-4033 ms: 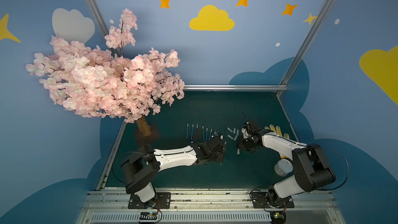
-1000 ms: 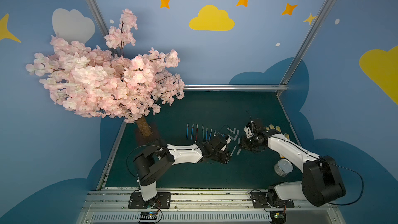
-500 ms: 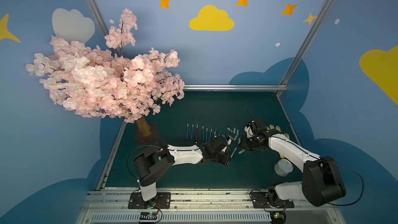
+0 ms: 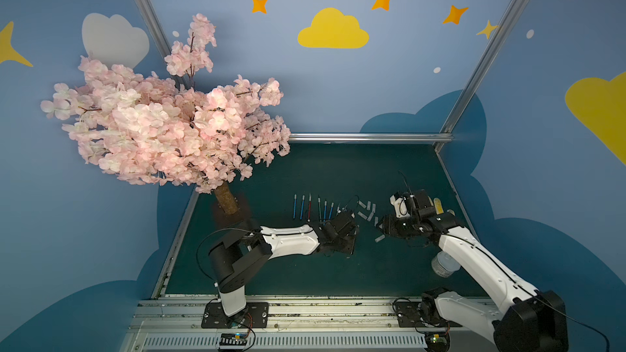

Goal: Remove protective caps from carving knives
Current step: Place the carving knife at the center of the board.

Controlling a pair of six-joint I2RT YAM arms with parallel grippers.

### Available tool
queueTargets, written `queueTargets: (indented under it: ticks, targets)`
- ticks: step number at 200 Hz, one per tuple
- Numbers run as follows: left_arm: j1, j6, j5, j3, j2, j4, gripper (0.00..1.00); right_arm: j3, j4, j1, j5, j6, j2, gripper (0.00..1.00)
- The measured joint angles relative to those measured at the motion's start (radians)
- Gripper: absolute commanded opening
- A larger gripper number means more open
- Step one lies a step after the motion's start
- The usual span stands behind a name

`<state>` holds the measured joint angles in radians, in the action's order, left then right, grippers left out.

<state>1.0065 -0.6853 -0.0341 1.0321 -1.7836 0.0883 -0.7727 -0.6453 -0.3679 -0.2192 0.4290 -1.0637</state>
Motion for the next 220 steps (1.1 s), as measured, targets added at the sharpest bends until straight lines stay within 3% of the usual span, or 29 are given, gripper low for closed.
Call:
queueTargets:
  ticks: [37,118,220]
  targets:
    - [-0.01,-0.018,-0.072,0.06,-0.005,0.052,0.1,0.014,-0.037,-0.007,-0.023,-0.013,0.135,0.98]
    - [-0.03,-0.056,-0.161,0.164,-0.091,0.148,0.11,0.072,-0.034,-0.013,-0.129,-0.03,0.369,0.98]
    - [-0.031,-0.089,-0.187,0.216,-0.166,0.208,0.11,0.075,-0.021,-0.013,-0.167,-0.042,0.401,0.98]
